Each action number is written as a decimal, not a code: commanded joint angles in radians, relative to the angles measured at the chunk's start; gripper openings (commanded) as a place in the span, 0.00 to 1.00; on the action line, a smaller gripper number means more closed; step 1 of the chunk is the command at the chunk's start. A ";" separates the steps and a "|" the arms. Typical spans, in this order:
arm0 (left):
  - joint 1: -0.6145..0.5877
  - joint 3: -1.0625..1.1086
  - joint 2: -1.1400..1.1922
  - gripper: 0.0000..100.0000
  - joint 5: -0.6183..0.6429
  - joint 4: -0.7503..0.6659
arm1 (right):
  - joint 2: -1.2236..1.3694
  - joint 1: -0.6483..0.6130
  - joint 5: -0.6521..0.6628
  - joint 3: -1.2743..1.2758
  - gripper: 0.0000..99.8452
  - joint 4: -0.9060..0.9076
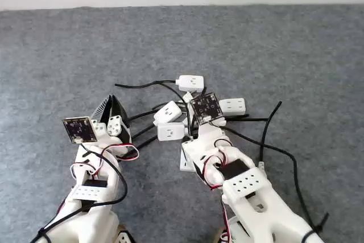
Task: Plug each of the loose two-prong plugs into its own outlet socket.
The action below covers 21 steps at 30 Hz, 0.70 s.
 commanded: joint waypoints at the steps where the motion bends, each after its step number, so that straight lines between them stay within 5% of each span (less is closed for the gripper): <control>1: 0.002 -0.004 -0.009 0.01 0.000 0.006 | 0.001 -0.013 -0.018 -0.060 0.01 -0.016; 8: 0.002 -0.004 -0.009 0.01 0.000 0.008 | -0.124 -0.050 -0.023 -0.035 0.01 -0.005; 12: 0.015 -0.036 -0.009 0.01 0.000 0.100 | -0.214 -0.041 -0.009 -0.077 0.01 0.166; 21: 0.015 -0.194 -0.009 0.01 -0.002 0.450 | -0.219 0.229 0.072 -0.144 0.01 0.361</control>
